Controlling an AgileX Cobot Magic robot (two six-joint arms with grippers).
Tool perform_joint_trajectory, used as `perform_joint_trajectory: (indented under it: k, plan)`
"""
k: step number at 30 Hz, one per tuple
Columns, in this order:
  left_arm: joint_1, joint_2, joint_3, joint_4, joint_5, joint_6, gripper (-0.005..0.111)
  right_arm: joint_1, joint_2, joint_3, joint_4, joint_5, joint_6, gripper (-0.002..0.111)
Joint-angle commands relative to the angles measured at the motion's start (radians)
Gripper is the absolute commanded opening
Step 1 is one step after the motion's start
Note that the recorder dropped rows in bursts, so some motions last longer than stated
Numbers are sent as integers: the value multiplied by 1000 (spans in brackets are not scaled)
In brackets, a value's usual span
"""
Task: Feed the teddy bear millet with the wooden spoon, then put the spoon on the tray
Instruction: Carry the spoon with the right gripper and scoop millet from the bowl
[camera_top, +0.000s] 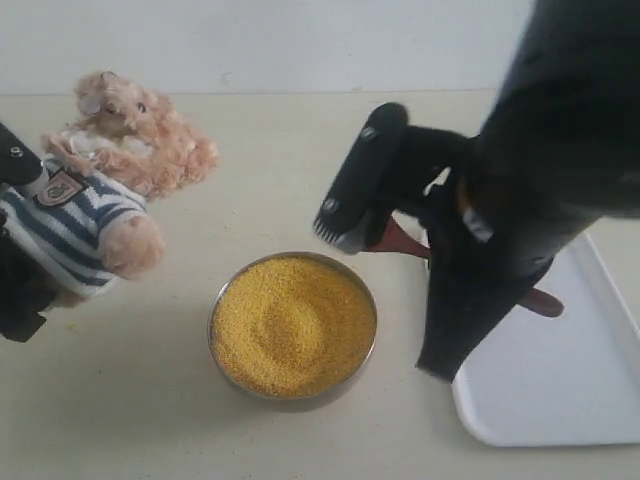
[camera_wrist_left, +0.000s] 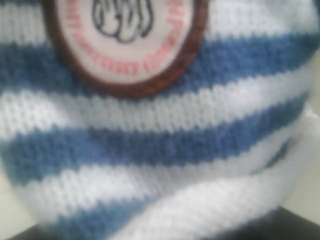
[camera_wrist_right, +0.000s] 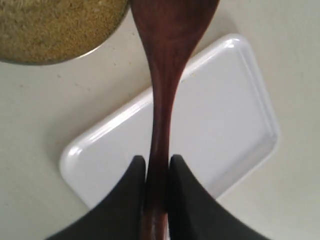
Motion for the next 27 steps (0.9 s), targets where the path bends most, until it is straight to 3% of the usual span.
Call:
perform_joint_trajectory:
  k: [1, 9, 27]
  plan:
    - [-4, 28, -23, 2, 36, -108, 4, 157, 135, -64, -231, 136, 46, 0]
    - [-4, 64, -62, 2, 100, -152, 4, 310, 324, -81, -459, 136, -3, 0]
    - [-4, 64, -62, 2, 94, -152, 4, 310, 383, -79, -417, 136, -288, 0]
